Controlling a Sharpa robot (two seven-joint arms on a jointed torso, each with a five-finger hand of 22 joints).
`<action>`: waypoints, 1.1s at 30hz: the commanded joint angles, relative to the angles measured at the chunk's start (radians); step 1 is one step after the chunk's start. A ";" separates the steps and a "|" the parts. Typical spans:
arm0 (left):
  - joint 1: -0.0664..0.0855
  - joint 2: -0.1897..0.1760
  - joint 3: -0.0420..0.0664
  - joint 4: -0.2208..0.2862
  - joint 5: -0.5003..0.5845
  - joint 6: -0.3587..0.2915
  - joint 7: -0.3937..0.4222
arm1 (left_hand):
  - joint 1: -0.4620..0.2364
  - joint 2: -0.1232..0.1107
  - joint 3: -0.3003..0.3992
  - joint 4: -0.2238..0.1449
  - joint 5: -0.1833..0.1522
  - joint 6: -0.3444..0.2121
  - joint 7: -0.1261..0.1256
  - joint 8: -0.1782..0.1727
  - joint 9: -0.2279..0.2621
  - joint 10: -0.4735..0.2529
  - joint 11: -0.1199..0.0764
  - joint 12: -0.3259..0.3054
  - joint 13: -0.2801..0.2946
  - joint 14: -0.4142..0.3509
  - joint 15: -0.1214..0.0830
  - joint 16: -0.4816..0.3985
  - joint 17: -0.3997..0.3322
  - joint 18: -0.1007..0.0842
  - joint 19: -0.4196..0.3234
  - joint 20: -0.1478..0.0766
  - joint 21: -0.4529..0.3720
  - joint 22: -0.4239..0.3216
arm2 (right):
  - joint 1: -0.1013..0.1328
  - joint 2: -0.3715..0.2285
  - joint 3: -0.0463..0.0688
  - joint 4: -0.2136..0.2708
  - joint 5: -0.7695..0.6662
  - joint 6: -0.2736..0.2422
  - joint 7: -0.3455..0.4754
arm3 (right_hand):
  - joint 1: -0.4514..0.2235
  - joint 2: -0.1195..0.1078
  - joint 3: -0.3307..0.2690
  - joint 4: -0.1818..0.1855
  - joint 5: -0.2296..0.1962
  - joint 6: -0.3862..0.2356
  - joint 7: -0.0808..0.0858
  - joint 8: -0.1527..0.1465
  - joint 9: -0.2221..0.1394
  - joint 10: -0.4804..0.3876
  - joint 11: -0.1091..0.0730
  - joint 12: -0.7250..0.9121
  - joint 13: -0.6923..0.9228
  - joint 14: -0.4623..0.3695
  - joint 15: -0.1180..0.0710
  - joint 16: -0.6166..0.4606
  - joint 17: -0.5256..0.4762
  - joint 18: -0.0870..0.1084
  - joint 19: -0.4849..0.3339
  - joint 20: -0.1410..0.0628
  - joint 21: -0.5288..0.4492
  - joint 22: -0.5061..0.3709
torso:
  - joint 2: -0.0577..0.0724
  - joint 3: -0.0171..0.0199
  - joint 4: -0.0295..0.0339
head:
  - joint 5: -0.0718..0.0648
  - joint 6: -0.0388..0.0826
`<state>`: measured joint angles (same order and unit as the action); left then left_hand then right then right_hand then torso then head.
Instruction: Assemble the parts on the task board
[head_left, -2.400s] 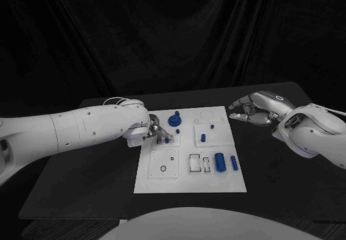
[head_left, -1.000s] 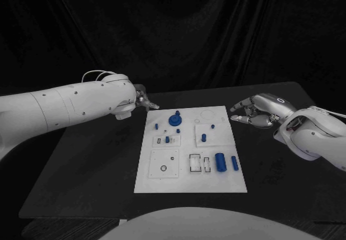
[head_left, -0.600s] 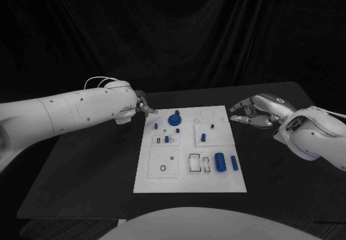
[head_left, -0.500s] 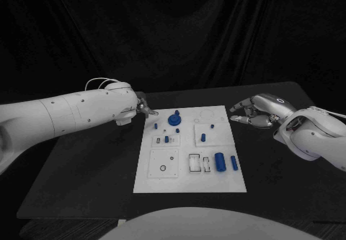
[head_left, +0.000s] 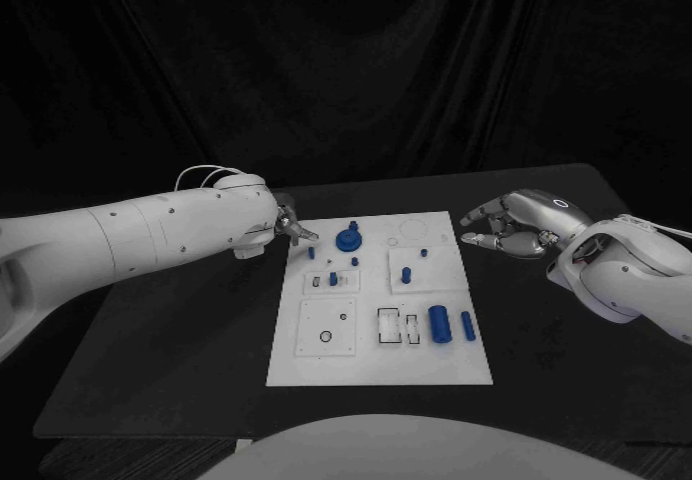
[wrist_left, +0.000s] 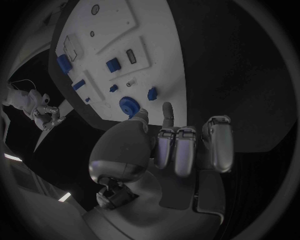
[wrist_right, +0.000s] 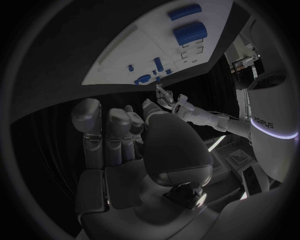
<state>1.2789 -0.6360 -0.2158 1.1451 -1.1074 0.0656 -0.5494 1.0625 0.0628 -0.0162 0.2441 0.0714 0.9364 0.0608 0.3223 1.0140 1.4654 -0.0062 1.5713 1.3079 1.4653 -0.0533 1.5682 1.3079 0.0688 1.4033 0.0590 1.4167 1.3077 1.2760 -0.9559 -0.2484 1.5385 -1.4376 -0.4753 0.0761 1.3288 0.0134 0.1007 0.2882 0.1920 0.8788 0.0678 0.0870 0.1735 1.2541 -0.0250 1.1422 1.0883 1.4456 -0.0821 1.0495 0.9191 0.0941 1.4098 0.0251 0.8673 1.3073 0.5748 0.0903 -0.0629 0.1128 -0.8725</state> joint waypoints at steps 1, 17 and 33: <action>-0.002 0.003 0.001 0.002 -0.003 0.015 0.020 | 0.003 0.006 -0.007 -0.001 0.005 0.009 0.002 -0.004 -0.002 0.105 0.003 -0.001 0.263 0.106 0.006 0.003 0.263 -0.011 0.002 0.007 -0.008 0.118 | -0.003 -0.001 0.001 0.000 -0.001 -0.002 -0.003 | -0.005 0.004 0.003 -0.001 0.005 0.008 -0.002 -0.002 -0.001 0.001 0.002 0.001 0.001 -0.003 0.001 -0.006 0.000 0.018 0.000 0.006 -0.004 0.114 | 0.000 0.0003 0.0010 | 0.001 0.000; -0.013 0.011 0.001 -0.002 -0.003 0.029 0.025 | 0.012 0.011 -0.004 -0.007 0.017 0.019 0.000 -0.013 -0.008 0.105 0.002 -0.001 0.263 0.106 0.005 0.003 0.263 -0.009 -0.004 0.006 -0.015 0.114 | -0.006 0.000 0.001 -0.001 -0.001 0.005 -0.004 | -0.005 0.003 0.003 -0.001 0.011 0.010 -0.001 -0.002 -0.002 0.002 0.002 0.001 0.000 -0.003 0.001 -0.007 -0.001 0.018 -0.001 0.007 -0.005 0.114 | 0.001 -0.0001 0.0021 | -0.001 0.000; -0.020 0.024 0.001 -0.007 -0.003 0.038 0.030 | 0.031 0.016 0.003 -0.022 0.057 0.029 -0.002 -0.034 -0.018 0.105 0.000 -0.001 0.263 0.106 0.003 0.003 0.263 -0.008 -0.005 0.005 -0.019 0.114 | -0.006 0.001 0.001 -0.002 -0.001 0.008 -0.009 | -0.004 0.004 0.005 -0.001 0.015 0.011 -0.001 -0.002 -0.002 0.001 0.002 0.000 -0.001 -0.004 0.001 -0.008 -0.002 0.018 -0.001 0.007 -0.007 0.114 | 0.002 -0.0005 0.0004 | -0.002 0.000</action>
<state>1.2612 -0.6149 -0.2157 1.1382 -1.1103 0.0916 -0.5366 1.0858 0.0779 -0.0119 0.2287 0.1238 0.9577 0.0609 0.2940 0.9975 1.4654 -0.0063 1.5713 1.3079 1.4653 -0.0533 1.5682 1.3077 0.0688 1.3997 0.0625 1.4037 1.3075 1.2721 -0.9547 -0.2484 1.5363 -1.4374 -0.4720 0.0756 1.3288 0.0134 0.1007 0.2882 0.2014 0.8860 0.0678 0.0870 0.1728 1.2541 -0.0250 1.1422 1.0880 1.4455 -0.0821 1.0455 0.9182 0.0942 1.4098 0.0251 0.8635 1.3077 0.5764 0.0896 -0.0620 0.1105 -0.8725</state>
